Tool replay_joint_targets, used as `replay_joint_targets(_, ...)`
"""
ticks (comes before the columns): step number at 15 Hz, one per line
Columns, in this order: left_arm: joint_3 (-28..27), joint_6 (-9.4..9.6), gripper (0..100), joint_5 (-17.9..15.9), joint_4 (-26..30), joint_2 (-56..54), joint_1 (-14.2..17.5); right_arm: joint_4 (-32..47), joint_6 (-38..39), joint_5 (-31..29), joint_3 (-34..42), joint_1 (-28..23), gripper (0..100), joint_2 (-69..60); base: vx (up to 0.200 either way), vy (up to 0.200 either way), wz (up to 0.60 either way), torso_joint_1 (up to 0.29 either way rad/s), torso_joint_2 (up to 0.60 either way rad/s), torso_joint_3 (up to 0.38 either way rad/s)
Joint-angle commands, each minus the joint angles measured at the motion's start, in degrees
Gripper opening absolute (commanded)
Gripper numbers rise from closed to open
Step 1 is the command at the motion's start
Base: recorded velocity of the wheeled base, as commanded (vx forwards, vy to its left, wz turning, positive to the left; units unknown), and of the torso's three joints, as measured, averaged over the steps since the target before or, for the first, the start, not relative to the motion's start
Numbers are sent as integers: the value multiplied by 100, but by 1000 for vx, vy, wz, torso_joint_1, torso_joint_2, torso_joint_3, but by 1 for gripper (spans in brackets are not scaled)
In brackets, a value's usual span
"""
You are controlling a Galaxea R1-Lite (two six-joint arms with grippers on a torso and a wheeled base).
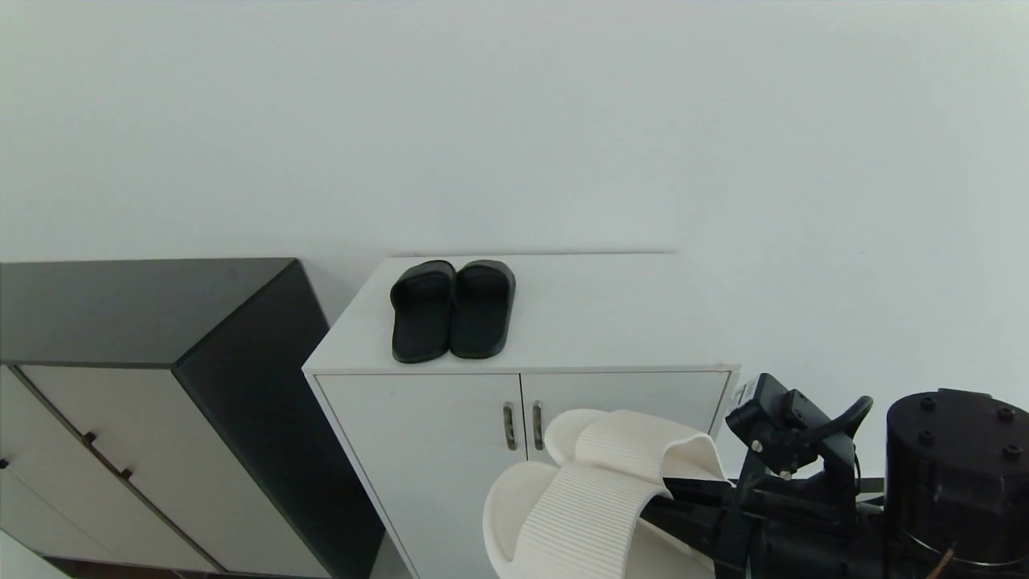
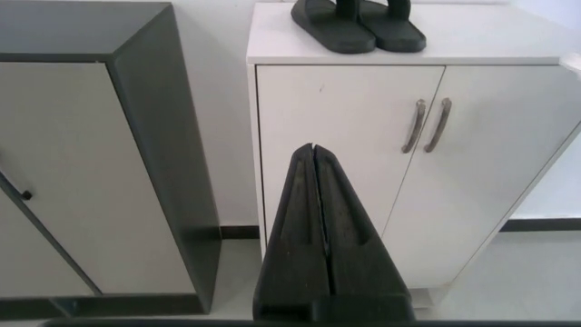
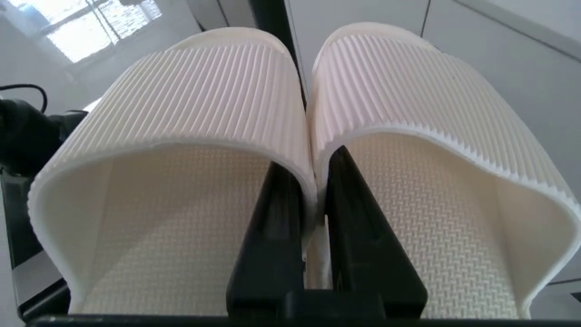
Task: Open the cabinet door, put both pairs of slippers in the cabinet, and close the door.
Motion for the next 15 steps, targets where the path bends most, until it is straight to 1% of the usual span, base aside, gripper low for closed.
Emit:
replay_joint_targets(1,0,-1,0,0,0,-1,0,2,0,4,13,11,0,11,0,0,0,-178,393,222)
replay_joint_targets(4,0,-1,0,0,0,-1,0,2,0,13,48,28,0,20,0,0,0,-211,476,260)
replay_joint_targets(7,0,16,0,-8,0,-1,0,-7,9,101,66,28,0,47,0,0,0,-238,553,313)
replay_joint_targets(15,0,-1,0,-8,0,-1,0,-7,9,110,66,28,0,91,0,0,0,-214,525,311)
